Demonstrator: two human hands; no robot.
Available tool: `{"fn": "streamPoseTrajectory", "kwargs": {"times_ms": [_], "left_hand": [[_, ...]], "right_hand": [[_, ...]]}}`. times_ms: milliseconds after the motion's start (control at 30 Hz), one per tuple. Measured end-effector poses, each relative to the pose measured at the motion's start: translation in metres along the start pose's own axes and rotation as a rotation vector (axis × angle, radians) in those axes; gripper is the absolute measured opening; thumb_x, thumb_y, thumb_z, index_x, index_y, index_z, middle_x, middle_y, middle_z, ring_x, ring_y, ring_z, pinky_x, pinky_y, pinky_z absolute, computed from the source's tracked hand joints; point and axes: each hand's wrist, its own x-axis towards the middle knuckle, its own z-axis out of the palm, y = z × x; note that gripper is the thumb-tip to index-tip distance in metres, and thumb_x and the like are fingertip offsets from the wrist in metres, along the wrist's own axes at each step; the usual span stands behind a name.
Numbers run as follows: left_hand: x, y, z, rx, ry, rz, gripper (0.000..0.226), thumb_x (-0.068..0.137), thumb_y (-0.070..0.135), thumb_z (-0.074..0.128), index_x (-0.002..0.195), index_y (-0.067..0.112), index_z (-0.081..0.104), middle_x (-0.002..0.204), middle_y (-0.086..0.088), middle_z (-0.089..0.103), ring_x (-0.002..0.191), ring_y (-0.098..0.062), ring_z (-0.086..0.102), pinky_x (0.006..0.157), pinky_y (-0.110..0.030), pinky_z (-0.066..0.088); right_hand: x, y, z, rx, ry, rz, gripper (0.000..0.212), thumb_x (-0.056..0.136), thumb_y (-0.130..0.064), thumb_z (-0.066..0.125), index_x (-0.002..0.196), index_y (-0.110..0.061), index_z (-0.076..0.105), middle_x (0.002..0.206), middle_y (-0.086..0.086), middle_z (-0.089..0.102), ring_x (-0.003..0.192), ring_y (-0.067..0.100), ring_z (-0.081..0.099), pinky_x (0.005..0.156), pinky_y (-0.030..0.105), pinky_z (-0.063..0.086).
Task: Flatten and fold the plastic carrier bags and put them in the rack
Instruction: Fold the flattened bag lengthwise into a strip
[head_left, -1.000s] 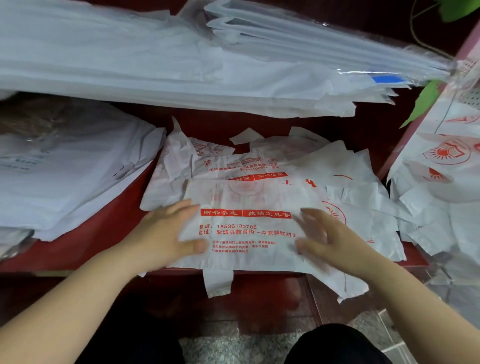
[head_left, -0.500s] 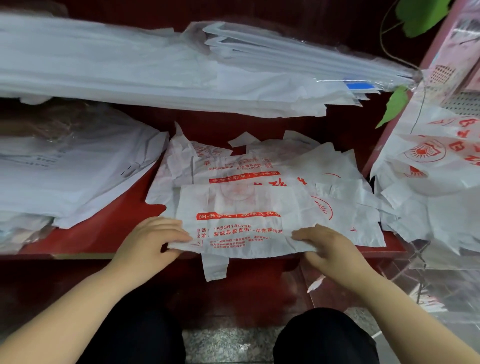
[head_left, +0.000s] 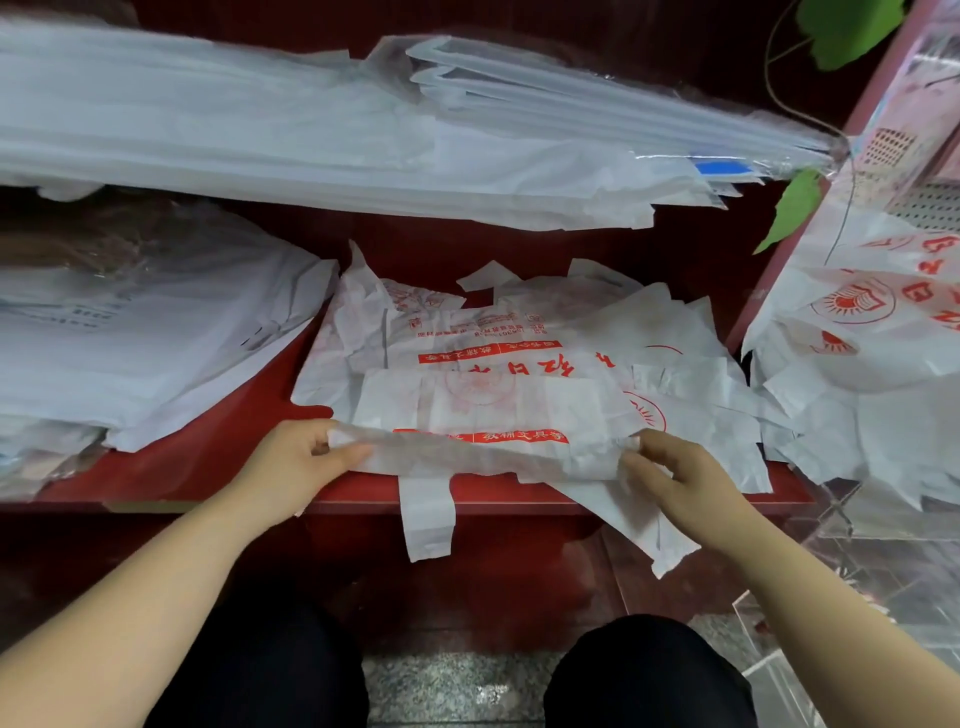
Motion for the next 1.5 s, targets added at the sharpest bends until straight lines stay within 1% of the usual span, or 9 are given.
{"fn": "streamPoseTrajectory", "kwargs": {"times_ms": [133, 267, 733, 867, 967, 1100, 1267, 1400, 1500], "left_hand": [[0.016, 0.009, 0.007, 0.03, 0.073, -0.021, 0.029, 0.088, 0.013, 0.057, 0.062, 0.025, 0.057, 0.04, 0.018, 0.053, 0.044, 0.005, 0.051, 0.047, -0.007, 0.036], [0.03, 0.008, 0.011, 0.081, 0.159, -0.093, 0.036, 0.092, 0.021, 0.053, 0.061, 0.002, 0.052, 0.057, -0.006, 0.041, 0.052, -0.016, 0.034, 0.051, -0.028, 0.025], [0.061, 0.01, 0.022, 0.654, 0.204, -0.181, 0.043, 0.097, 0.034, 0.039, 0.058, 0.015, 0.034, 0.064, -0.001, 0.045, 0.074, -0.028, 0.049, 0.059, -0.029, 0.03], [0.064, 0.01, 0.02, 0.723, 0.212, -0.238, 0.041, 0.096, 0.043, 0.037, 0.084, 0.009, 0.057, 0.082, -0.006, 0.058, 0.085, -0.028, 0.056, 0.061, -0.027, 0.033], [0.063, 0.008, 0.016, 0.702, 0.265, -0.243, 0.036, 0.094, 0.046, 0.039, 0.084, 0.013, 0.052, 0.089, -0.006, 0.063, 0.083, -0.028, 0.055, 0.063, -0.03, 0.032], [0.049, 0.015, 0.02, 0.613, 0.483, -0.006, 0.044, 0.091, 0.032, 0.05, 0.13, 0.01, 0.046, 0.124, -0.013, 0.056, 0.116, -0.033, 0.048, 0.092, -0.041, 0.028], [0.045, 0.026, 0.052, 0.837, 0.013, 0.153, 0.053, 0.099, 0.038, 0.019, 0.148, 0.024, 0.002, 0.156, 0.002, -0.004, 0.143, -0.015, -0.008, 0.109, -0.029, -0.015], [0.055, 0.017, 0.058, 0.848, -0.132, -0.04, 0.055, 0.099, 0.04, 0.014, 0.147, 0.022, -0.006, 0.155, -0.003, -0.01, 0.142, -0.018, -0.013, 0.113, -0.035, -0.009], [0.055, 0.016, 0.058, 0.859, -0.175, -0.08, 0.054, 0.1, 0.039, 0.012, 0.147, 0.022, -0.007, 0.155, -0.004, -0.011, 0.142, -0.018, -0.013, 0.114, -0.036, -0.009]], "right_hand": [[0.019, -0.008, 0.009, -0.084, 0.04, 0.047, 0.036, 0.096, -0.009, 0.04, 0.062, -0.014, 0.029, 0.059, -0.002, 0.031, 0.054, 0.011, 0.029, 0.052, 0.021, 0.027], [0.043, -0.013, 0.017, -0.128, 0.228, 0.131, 0.037, 0.097, -0.01, 0.034, 0.061, -0.016, 0.025, 0.059, 0.0, 0.032, 0.056, 0.015, 0.031, 0.051, 0.029, 0.022], [0.096, -0.005, 0.038, -0.739, 0.13, 0.339, 0.023, 0.097, -0.013, 0.03, 0.107, -0.005, 0.049, 0.071, 0.004, 0.054, 0.069, 0.027, 0.049, 0.061, 0.027, 0.035], [0.097, -0.006, 0.037, -0.772, 0.132, 0.323, 0.029, 0.099, -0.02, 0.027, 0.108, -0.005, 0.05, 0.095, 0.011, 0.065, 0.072, 0.026, 0.05, 0.062, 0.026, 0.033], [0.095, -0.006, 0.039, -0.823, 0.127, 0.323, 0.031, 0.099, -0.026, 0.028, 0.108, -0.006, 0.05, 0.073, 0.005, 0.054, 0.071, 0.026, 0.051, 0.059, 0.026, 0.033], [0.095, -0.011, 0.041, -0.824, 0.12, 0.374, 0.029, 0.098, -0.027, 0.03, 0.107, -0.007, 0.049, 0.059, 0.0, 0.035, 0.068, 0.025, 0.046, 0.058, 0.027, 0.033], [0.096, -0.014, 0.041, -0.832, 0.134, 0.356, 0.03, 0.099, -0.028, 0.029, 0.108, -0.007, 0.047, 0.075, 0.006, 0.051, 0.069, 0.025, 0.045, 0.05, 0.024, 0.026], [0.095, -0.015, 0.041, -0.821, 0.143, 0.365, 0.03, 0.097, -0.03, 0.03, 0.109, -0.007, 0.046, 0.06, 0.0, 0.04, 0.068, 0.025, 0.048, 0.053, 0.024, 0.029], [0.093, -0.021, 0.044, -0.81, 0.221, 0.314, 0.032, 0.095, -0.03, 0.034, 0.118, -0.01, 0.043, 0.092, 0.005, 0.059, 0.094, 0.028, 0.054, 0.079, 0.033, 0.037]]}}
